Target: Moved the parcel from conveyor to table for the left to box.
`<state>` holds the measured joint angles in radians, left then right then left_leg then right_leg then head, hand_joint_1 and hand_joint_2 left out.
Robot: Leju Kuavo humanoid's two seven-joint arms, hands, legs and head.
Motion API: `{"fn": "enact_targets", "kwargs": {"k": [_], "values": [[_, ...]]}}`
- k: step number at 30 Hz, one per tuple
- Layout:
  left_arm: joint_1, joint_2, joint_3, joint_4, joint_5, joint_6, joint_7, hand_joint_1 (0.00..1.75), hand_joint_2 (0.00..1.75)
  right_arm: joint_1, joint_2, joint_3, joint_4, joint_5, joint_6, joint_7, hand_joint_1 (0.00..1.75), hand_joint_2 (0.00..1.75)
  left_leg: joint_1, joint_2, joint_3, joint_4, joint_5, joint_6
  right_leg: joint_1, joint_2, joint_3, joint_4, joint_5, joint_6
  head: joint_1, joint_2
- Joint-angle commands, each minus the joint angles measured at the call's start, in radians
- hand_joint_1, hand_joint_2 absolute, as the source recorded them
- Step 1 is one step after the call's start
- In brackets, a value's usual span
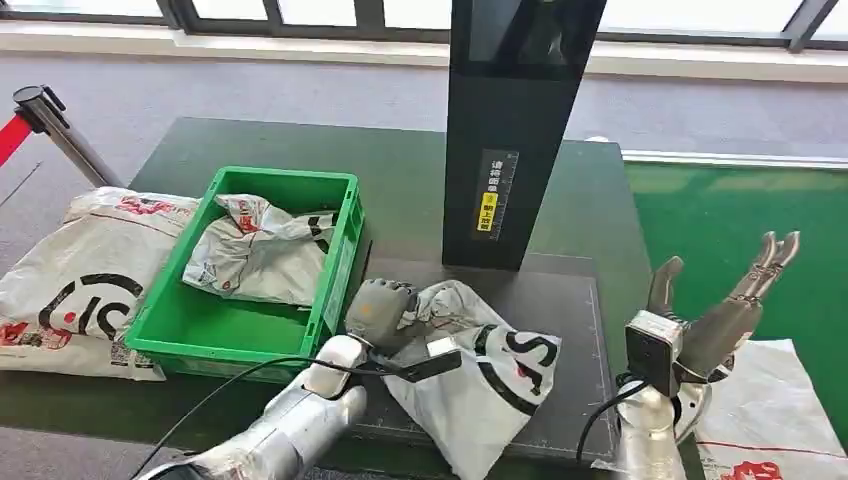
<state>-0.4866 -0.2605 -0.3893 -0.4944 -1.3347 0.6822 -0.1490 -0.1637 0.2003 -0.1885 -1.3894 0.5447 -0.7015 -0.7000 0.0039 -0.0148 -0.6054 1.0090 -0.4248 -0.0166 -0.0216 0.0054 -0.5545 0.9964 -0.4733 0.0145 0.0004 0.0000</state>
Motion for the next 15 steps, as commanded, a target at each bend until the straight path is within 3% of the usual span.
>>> {"fn": "enact_targets", "kwargs": {"k": [1, 6, 10, 15], "values": [[0.184, -0.089, 0.595, -0.764, -0.03, 0.016, -0.326, 1.75, 1.75, -0.004, 0.023, -0.054, -0.006, -0.009, 0.003, 0.002, 0.0, 1.75, 0.001, 0.003, -0.004, 0.002, -0.001, 0.0, 0.001, 0.002, -0.004, 0.001, 0.0, -0.001, 0.0, 0.0], [0.183, -0.089, 0.602, -0.772, -0.023, 0.016, -0.332, 1.75, 1.75, -0.007, 0.022, -0.055, -0.002, -0.009, 0.003, 0.002, 0.0, 1.75, 0.001, 0.013, 0.0, -0.001, -0.002, -0.001, 0.001, 0.011, -0.004, -0.001, 0.001, -0.002, 0.0, 0.0], [0.189, -0.089, 0.644, -0.891, 0.058, 0.016, -0.414, 1.75, 1.75, -0.01, 0.016, -0.054, 0.0, -0.013, 0.003, 0.002, 0.0, 1.75, 0.002, 0.009, -0.002, 0.0, -0.002, -0.001, 0.003, 0.007, -0.004, -0.001, 0.0, -0.002, 0.0, 0.0], [0.176, -0.089, 0.721, -0.921, 0.103, 0.016, -0.419, 1.75, 1.75, 0.009, 0.008, -0.053, -0.016, -0.019, 0.003, 0.002, 0.0, 1.75, 0.002, 0.009, 0.001, -0.002, -0.002, 0.0, 0.002, 0.006, -0.001, -0.002, 0.0, -0.002, 0.0, 0.0]]}}
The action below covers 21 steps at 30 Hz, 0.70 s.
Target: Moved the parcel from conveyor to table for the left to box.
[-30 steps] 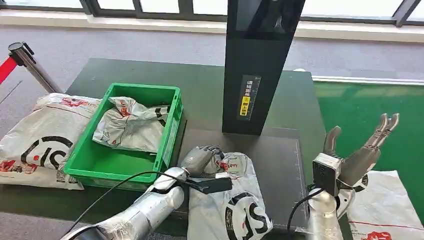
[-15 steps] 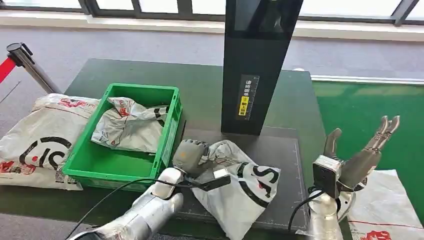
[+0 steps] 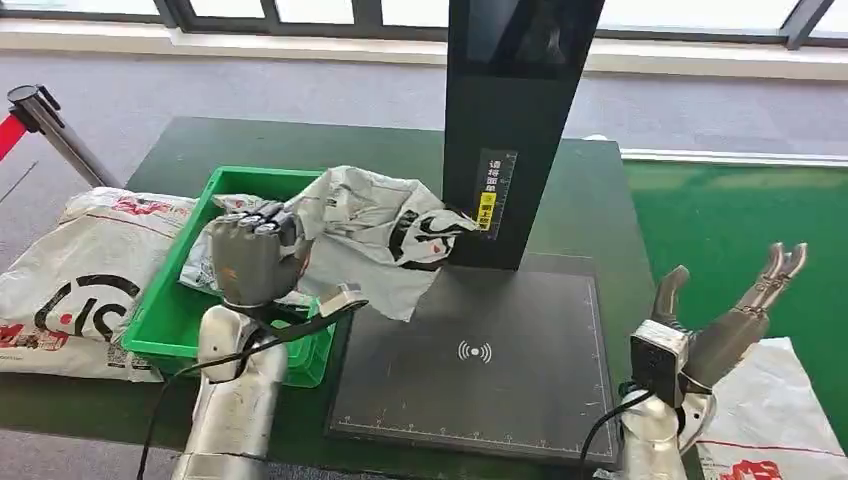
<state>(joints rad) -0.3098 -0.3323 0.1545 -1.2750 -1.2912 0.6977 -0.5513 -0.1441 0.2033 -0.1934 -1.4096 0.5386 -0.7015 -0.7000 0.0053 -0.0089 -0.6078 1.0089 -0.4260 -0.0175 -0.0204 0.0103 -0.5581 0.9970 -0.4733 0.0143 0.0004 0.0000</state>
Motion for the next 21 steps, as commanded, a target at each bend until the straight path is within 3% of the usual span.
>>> {"fn": "enact_targets", "kwargs": {"k": [1, 3, 4, 6, 21], "values": [[-0.026, -0.017, 0.237, -0.085, 0.089, 0.0, -0.03, 1.75, 1.75, -0.003, 0.006, -0.054, -0.004, -0.012, 0.003, 0.002, 0.0, 1.75, 0.001, 0.002, 0.003, -0.002, -0.001, 0.001, 0.002, 0.0, 0.003, -0.003, 0.0, -0.002, 0.0, 0.0], [-0.056, -0.017, 0.337, -0.029, 0.098, 0.0, -0.065, 1.75, 1.75, 0.007, 0.001, -0.045, -0.014, -0.016, 0.003, 0.002, 0.0, 1.75, 0.0, 0.001, 0.002, -0.002, 0.0, 0.0, 0.001, 0.0, 0.003, -0.002, 0.0, -0.001, 0.0, 0.0], [-0.09, -0.017, 0.432, 0.038, 0.064, 0.0, -0.04, 1.75, 1.75, 0.015, 0.0, -0.043, -0.027, -0.008, 0.003, 0.002, 0.0, 1.75, 0.0, 0.002, 0.004, -0.003, 0.0, 0.0, 0.001, 0.001, 0.004, -0.003, 0.001, -0.002, 0.0, 0.0], [-0.154, -0.017, 0.623, 0.144, 0.057, 0.0, -0.122, 1.75, 1.75, 0.023, 0.0, -0.042, -0.035, 0.0, 0.003, 0.002, 0.0, 1.75, 0.0, 0.001, 0.004, -0.003, 0.0, 0.0, 0.0, 0.0, 0.003, -0.002, 0.0, -0.002, 0.0, 0.0], [-0.154, -0.017, 0.623, 0.144, 0.057, 0.0, -0.122, 1.75, 1.75, 0.023, 0.0, -0.042, -0.035, 0.0, 0.003, 0.002, 0.0, 1.75, 0.001, 0.0, 0.002, -0.002, 0.0, 0.0, 0.001, -0.001, 0.002, -0.002, 0.0, -0.002, 0.0, 0.0]]}}
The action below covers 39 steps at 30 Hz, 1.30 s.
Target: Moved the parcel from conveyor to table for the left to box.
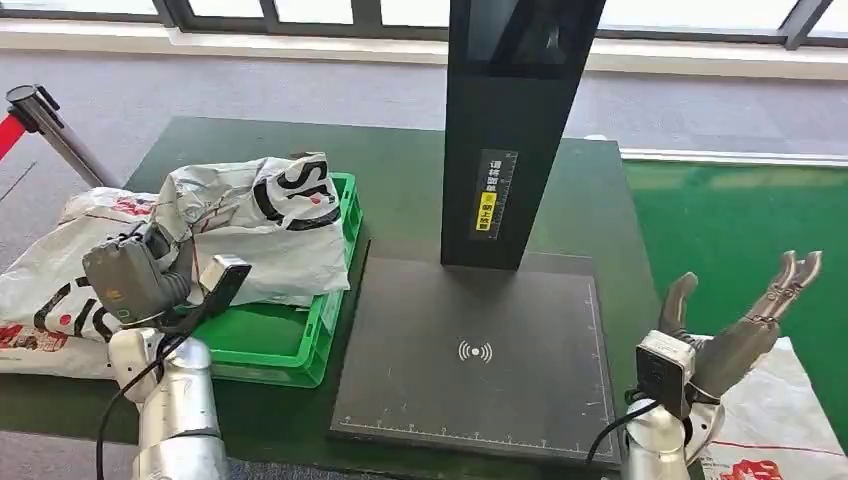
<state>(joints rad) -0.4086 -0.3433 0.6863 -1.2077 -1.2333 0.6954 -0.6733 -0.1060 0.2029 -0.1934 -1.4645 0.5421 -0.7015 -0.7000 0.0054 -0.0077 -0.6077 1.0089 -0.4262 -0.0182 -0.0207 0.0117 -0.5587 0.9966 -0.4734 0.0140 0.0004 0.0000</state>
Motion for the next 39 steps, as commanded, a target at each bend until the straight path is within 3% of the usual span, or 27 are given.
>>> {"fn": "enact_targets", "kwargs": {"k": [1, 3, 5, 6, 7, 8, 9, 10, 11, 13, 22, 29, 34, 39], "values": [[-0.089, -0.006, 0.196, 0.131, -0.023, 0.003, 0.002, 1.75, 1.75, -0.016, 0.003, -0.046, 0.019, -0.002, 0.003, 0.002, 0.0, 1.75, 0.001, -0.001, 0.003, -0.003, 0.0, 0.0, 0.001, -0.003, 0.004, -0.003, 0.0, -0.002, 0.0, 0.0], [-0.132, -0.006, 0.33, 0.194, -0.069, 0.003, -0.025, 1.75, 1.75, -0.009, 0.005, -0.052, 0.011, -0.002, 0.003, 0.002, 0.0, 1.75, 0.0, 0.0, 0.003, -0.002, 0.0, 0.0, 0.001, -0.002, 0.003, -0.002, 0.0, -0.002, 0.0, 0.0], [-0.152, 0.008, 0.385, 0.233, -0.09, 0.003, -0.025, 1.75, 1.75, -0.006, 0.002, -0.053, 0.008, -0.002, 0.003, 0.002, 0.0, 1.75, 0.0, 0.0, 0.003, -0.003, 0.0, 0.0, 0.0, -0.001, 0.003, -0.002, 0.0, -0.002, 0.0, 0.0], [-0.19, 0.051, 0.446, 0.323, -0.143, 0.003, -0.009, 1.75, 1.75, -0.019, 0.023, -0.061, 0.011, 0.014, 0.003, 0.002, 0.0, 1.75, 0.0, 0.001, 0.004, -0.003, 0.0, 0.0, 0.001, -0.001, 0.004, -0.003, 0.0, -0.002, 0.0, 0.0], [-0.188, 0.034, 0.462, 0.322, -0.162, 0.003, 0.009, 1.75, 1.75, -0.01, 0.009, -0.058, 0.012, 0.005, 0.003, 0.002, 0.0, 1.75, 0.0, 0.001, 0.003, -0.002, 0.0, 0.0, 0.0, -0.001, 0.003, -0.002, 0.0, -0.001, 0.0, 0.0], [-0.217, 0.139, 0.5, 0.459, -0.164, 0.003, -0.008, 1.75, 1.75, -0.018, 0.009, -0.077, 0.01, 0.01, 0.018, 0.003, 0.0, 1.75, 0.0, 0.001, 0.004, -0.003, 0.001, 0.0, 0.001, -0.001, 0.003, -0.003, 0.0, -0.002, 0.0, 0.0], [-0.211, 0.054, 0.5, 0.376, -0.198, 0.003, 0.028, 1.75, 1.75, -0.015, 0.011, -0.059, 0.019, 0.009, 0.003, 0.002, 0.0, 1.75, 0.0, 0.001, 0.004, -0.004, 0.001, 0.0, 0.001, -0.001, 0.004, -0.003, 0.001, -0.002, 0.0, 0.0], [-0.209, 0.044, 0.488, 0.376, -0.208, 0.003, 0.054, 1.75, 1.75, -0.016, 0.009, -0.058, 0.022, 0.006, 0.003, 0.002, 0.0, 1.75, 0.0, 0.002, 0.004, -0.003, 0.001, 0.0, 0.0, 0.0, 0.003, -0.002, 0.0, -0.002, 0.0, 0.0], [-0.199, 0.053, 0.399, 0.405, -0.188, 0.003, 0.148, 0.0, 0.0, -0.026, 0.0, -0.063, 0.034, -0.002, 0.004, 0.002, 0.0, 1.75, 0.001, -0.001, 0.003, -0.003, 0.001, 0.0, 0.001, -0.003, 0.003, -0.003, 0.0, -0.002, 0.0, 0.0], [-0.185, 0.089, 0.303, 0.462, -0.188, 0.003, 0.209, 0.0, 0.0, -0.026, 0.005, -0.059, 0.038, 0.007, 0.003, 0.002, 0.0, 1.75, 0.001, -0.002, 0.001, -0.001, 0.001, 0.0, 0.002, -0.003, 0.002, -0.001, 0.0, -0.001, 0.0, 0.0], [-0.186, 0.077, 0.301, 0.437, -0.178, 0.003, 0.175, 0.0, 0.0, -0.032, 0.002, -0.058, 0.044, 0.007, 0.003, 0.002, 0.0, 1.75, 0.0, -0.012, 0.001, -0.001, 0.002, 0.0, 0.0, -0.012, 0.004, -0.001, -0.002, -0.001, 0.0, 0.0], [-0.194, 0.04, 0.413, 0.362, -0.053, 0.003, -0.025, 0.0, 0.0, -0.054, 0.002, -0.082, 0.086, 0.037, 0.003, 0.002, 0.0, 1.75, 0.001, -0.01, 0.001, -0.001, 0.003, 0.002, 0.001, -0.011, 0.005, -0.002, -0.001, 0.0, 0.0, 0.0], [-0.159, 0.022, 0.31, 0.284, 0.041, 0.003, -0.025, 0.0, 0.0, -0.06, 0.02, -0.111, 0.076, 0.097, 0.003, 0.002, 0.0, 1.75, 0.001, -0.01, 0.001, -0.002, 0.004, 0.002, 0.001, -0.012, 0.006, -0.003, 0.0, -0.001, 0.0, 0.0], [-0.021, 0.018, 0.038, 0.074, 0.354, 0.003, -0.025, 0.0, 0.0, -0.059, 0.045, -0.155, 0.052, 0.168, 0.003, 0.002, 0.0, 1.75, 0.0, -0.009, 0.001, 0.0, 0.002, 0.001, 0.001, -0.009, 0.005, -0.001, -0.001, -0.001, 0.0, 0.0]]}}
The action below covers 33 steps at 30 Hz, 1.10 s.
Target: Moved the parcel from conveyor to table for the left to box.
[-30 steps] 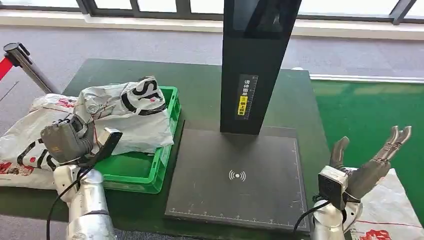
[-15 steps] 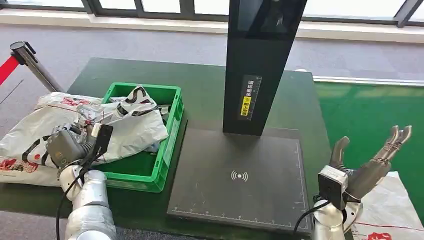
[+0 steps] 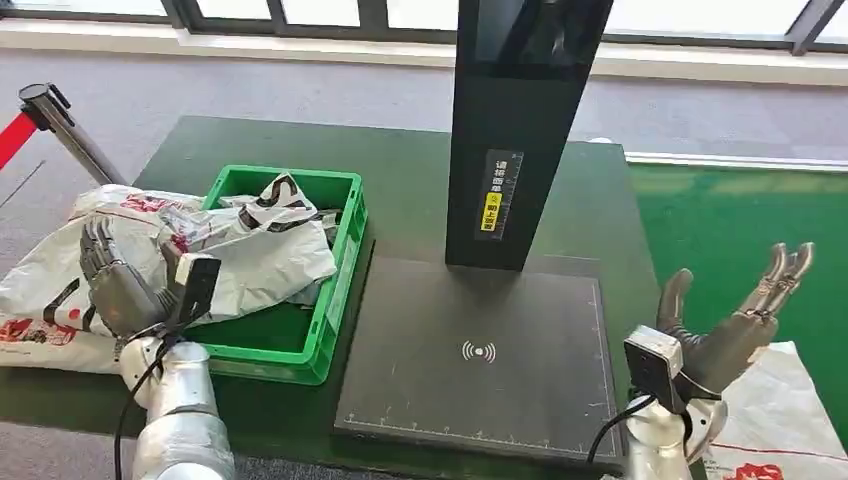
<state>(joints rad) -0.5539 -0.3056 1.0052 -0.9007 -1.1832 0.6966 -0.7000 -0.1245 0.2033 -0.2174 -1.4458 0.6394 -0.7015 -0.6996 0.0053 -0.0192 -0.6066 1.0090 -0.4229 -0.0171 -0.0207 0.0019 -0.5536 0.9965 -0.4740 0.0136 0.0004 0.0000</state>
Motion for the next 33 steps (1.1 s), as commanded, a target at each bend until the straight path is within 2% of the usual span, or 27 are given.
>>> {"fn": "enact_targets", "kwargs": {"k": [1, 7, 9, 10, 11, 12, 13, 14, 15, 16, 17, 18, 19, 20, 21, 22, 23, 25, 26, 27, 28, 30, 31, 33], "values": [[0.141, -0.02, -0.304, -0.264, 0.32, 0.002, 0.002, 0.0, 0.0, -0.043, 0.044, -0.135, 0.039, 0.069, 0.003, 0.001, 0.0, 1.75, 0.001, 0.003, 0.0, 0.0, -0.001, 0.0, 0.001, 0.001, 0.0, -0.001, 0.0, -0.001, 0.0, 0.0], [0.195, -0.021, -0.394, -0.384, 0.386, 0.002, 0.002, 0.0, 0.0, -0.05, 0.046, -0.129, 0.038, 0.051, 0.003, 0.001, 0.0, 1.75, 0.001, 0.003, -0.001, 0.0, -0.002, -0.001, 0.001, 0.001, -0.001, -0.001, 0.0, -0.002, 0.0, 0.0], [0.223, -0.007, -0.458, -0.409, 0.462, 0.002, 0.002, 0.0, 0.0, -0.065, 0.055, -0.149, 0.063, 0.073, 0.003, 0.001, 0.0, 1.75, 0.001, 0.004, -0.001, 0.0, -0.002, -0.001, 0.001, 0.002, -0.001, -0.001, -0.001, -0.002, 0.0, 0.0], [0.27, 0.044, -0.617, -0.425, 0.652, 0.002, 0.002, 0.0, 0.0, -0.109, 0.089, -0.262, 0.11, 0.202, 0.003, 0.001, 0.0, 1.75, 0.001, 0.005, 0.0, 0.0, -0.003, -0.001, 0.001, 0.003, -0.001, -0.001, -0.001, -0.002, 0.0, 0.0], [0.286, 0.054, -0.651, -0.439, 0.691, 0.002, 0.002, 0.0, 0.0, -0.151, 0.118, -0.389, 0.116, 0.371, 0.003, 0.001, 0.0, 1.75, 0.001, 0.006, 0.0, -0.001, -0.003, -0.001, 0.002, 0.003, -0.001, -0.002, 0.0, -0.003, 0.0, 0.0], [0.318, 0.116, -0.811, -0.464, 0.892, 0.002, 0.002, 0.0, 0.0, -0.209, 0.139, -0.514, 0.128, 0.528, 0.003, 0.001, 0.0, 1.75, 0.001, 0.004, -0.001, -0.001, -0.002, -0.001, 0.001, 0.002, -0.002, -0.001, -0.001, -0.002, 0.0, 0.0], [0.333, 0.133, -0.854, -0.493, 1.033, -0.081, 0.002, 0.0, 0.0, -0.25, 0.146, -0.625, 0.104, 0.684, 0.003, 0.003, 0.0, 1.75, 0.0, 0.002, -0.001, 0.0, -0.002, -0.001, 0.001, 0.001, -0.002, -0.001, -0.001, -0.002, 0.0, 0.0], [0.346, 0.116, -0.849, -0.539, 1.124, -0.21, 0.002, 0.0, 1.75, -0.121, 0.008, -0.516, -0.074, 0.931, 0.003, 0.248, 0.0, 1.75, 0.0, 0.002, -0.002, 0.0, -0.002, -0.001, 0.0, 0.0, -0.003, 0.0, -0.001, -0.002, 0.0, 0.0], [0.348, 0.11, -0.85, -0.539, 1.117, -0.217, 0.002, 0.0, 1.75, -0.055, -0.09, -0.453, -0.065, 0.931, 0.003, 0.337, 0.0, 1.75, 0.0, 0.001, -0.004, 0.001, -0.002, -0.001, 0.0, -0.001, -0.005, 0.001, -0.002, -0.002, 0.0, 0.0], [0.354, 0.092, -0.848, -0.542, 1.112, -0.274, 0.002, 0.0, 1.75, -0.137, -0.592, 0.012, 0.236, 0.931, 0.003, 0.84, 0.0, 1.75, 0.001, 0.002, -0.003, 0.001, -0.002, -0.001, 0.001, -0.001, -0.004, 0.0, -0.001, -0.002, 0.0, 0.0], [0.355, 0.087, -0.844, -0.536, 1.145, -0.361, 0.002, 0.0, 1.75, -0.147, -0.608, 0.389, 0.292, 0.931, 0.003, 1.217, 0.0, 1.75, 0.002, -0.013, 0.0, -0.004, 0.0, 0.001, 0.003, -0.016, 0.006, -0.008, -0.002, -0.001, -0.001, 0.0], [0.357, 0.079, -0.841, -0.539, 1.137, -0.363, 0.002, 0.0, 1.75, -0.136, -0.582, 0.423, 0.323, 0.931, 0.003, 1.398, 0.0, 1.75, 0.001, 0.001, 0.0, 0.001, -0.001, 0.002, 0.001, -0.001, -0.003, -0.005, 0.001, 0.001, -0.002, 0.0], [0.357, 0.069, -0.846, -0.524, 1.148, -0.429, 0.002, 0.0, 1.75, -0.13, -0.574, 0.385, 0.383, 0.931, 0.003, 1.398, 0.0, 1.75, 0.0, 0.011, 0.0, 0.001, -0.002, 0.002, 0.0, 0.009, -0.005, -0.004, 0.003, 0.001, -0.001, 0.0], [0.354, 0.07, -0.858, -0.511, 1.15, -0.453, 0.002, 0.0, 1.75, -0.118, -0.558, 0.365, 0.384, 0.931, 0.003, 1.398, 0.0, 1.75, 0.0, 0.005, -0.001, 0.002, -0.005, 0.004, 0.001, 0.003, 0.003, -0.004, -0.002, 0.006, 0.0, 0.0], [0.362, 0.067, -0.857, -0.505, 1.172, -0.519, 0.002, 0.0, 1.75, -0.101, -0.502, 0.314, 0.413, 0.931, 0.003, 1.398, 0.0, 1.75, 0.0, 0.003, -0.003, 0.002, -0.005, 0.005, 0.001, 0.001, 0.005, -0.004, -0.002, 0.006, 0.0, 0.0], [0.363, 0.065, -0.857, -0.504, 1.167, -0.527, 0.002, 0.0, 1.75, -0.094, -0.495, 0.3, 0.409, 0.931, 0.003, 1.398, 0.0, 1.75, -0.002, -0.003, -0.005, 0.0, -0.003, 0.007, 0.0, -0.004, 0.005, -0.006, 0.0, 0.006, 0.0, 0.0], [0.371, 0.064, -0.863, -0.51, 1.154, -0.528, 0.002, 0.0, 1.75, -0.076, -0.447, 0.22, 0.402, 0.931, 0.003, 1.344, 0.0, 1.75, -0.001, -0.011, -0.007, 0.0, -0.001, 0.006, -0.001, -0.012, 0.006, -0.007, 0.0, 0.006, 0.002, 0.0], [0.383, 0.06, -0.854, -0.512, 1.169, -0.555, 0.002, 0.0, 1.75, -0.07, -0.431, 0.147, 0.416, 0.931, 0.003, 1.283, 0.0, 1.75, 0.0, -0.007, 0.0, -0.003, -0.002, 0.005, 0.0, -0.009, 0.011, -0.012, 0.0, 0.004, 0.0, 0.0], [0.385, 0.059, -0.85, -0.517, 1.162, -0.55, 0.002, 0.0, 1.75, -0.067, -0.44, 0.165, 0.433, 0.931, 0.003, 1.314, 0.0, 1.75, -0.001, 0.001, 0.002, 0.0, -0.005, 0.005, -0.001, -0.002, 0.006, -0.008, 0.001, 0.005, 0.001, 0.0], [0.399, 0.057, -0.846, -0.524, 1.168, -0.555, 0.002, 0.0, 1.75, -0.063, -0.428, 0.147, 0.418, 0.931, 0.003, 1.304, 0.0, 1.75, -0.002, 0.002, 0.001, 0.0, -0.006, 0.005, -0.001, 0.0, 0.006, -0.007, 0.0, 0.005, 0.0, 0.0], [0.407, 0.057, -0.842, -0.526, 1.16, -0.546, 0.002, 0.0, 1.75, -0.052, -0.404, 0.091, 0.395, 0.931, 0.003, 1.24, 0.0, 1.75, -0.002, 0.002, 0.002, 0.0, -0.006, 0.006, -0.002, -0.001, 0.005, -0.008, 0.0, 0.004, 0.0, 0.0], [0.416, 0.059, -0.839, -0.53, 1.165, -0.554, 0.002, 0.0, 1.75, -0.048, -0.366, 0.026, 0.377, 0.931, 0.003, 1.196, 0.0, 1.75, -0.002, 0.0, 0.002, 0.0, -0.006, 0.007, -0.002, -0.003, 0.006, -0.009, -0.001, 0.005, 0.001, 0.0], [0.421, 0.057, -0.835, -0.529, 1.161, -0.556, 0.002, 0.0, 1.75, -0.056, -0.305, -0.108, 0.363, 0.929, 0.003, 1.072, 0.0, 1.75, -0.001, 0.001, 0.001, 0.001, -0.007, 0.007, -0.001, 0.0, 0.006, -0.007, -0.001, 0.005, 0.0, 0.0], [0.42, 0.055, -0.833, -0.519, 1.158, -0.561, 0.002, 0.0, 1.75, -0.076, -0.25, -0.254, 0.373, 0.909, 0.003, 0.954, 0.0, 1.75, -0.001, 0.001, 0.001, 0.001, -0.006, 0.007, 0.0, 0.0, 0.005, -0.007, -0.001, 0.005, 0.001, 0.0]]}}
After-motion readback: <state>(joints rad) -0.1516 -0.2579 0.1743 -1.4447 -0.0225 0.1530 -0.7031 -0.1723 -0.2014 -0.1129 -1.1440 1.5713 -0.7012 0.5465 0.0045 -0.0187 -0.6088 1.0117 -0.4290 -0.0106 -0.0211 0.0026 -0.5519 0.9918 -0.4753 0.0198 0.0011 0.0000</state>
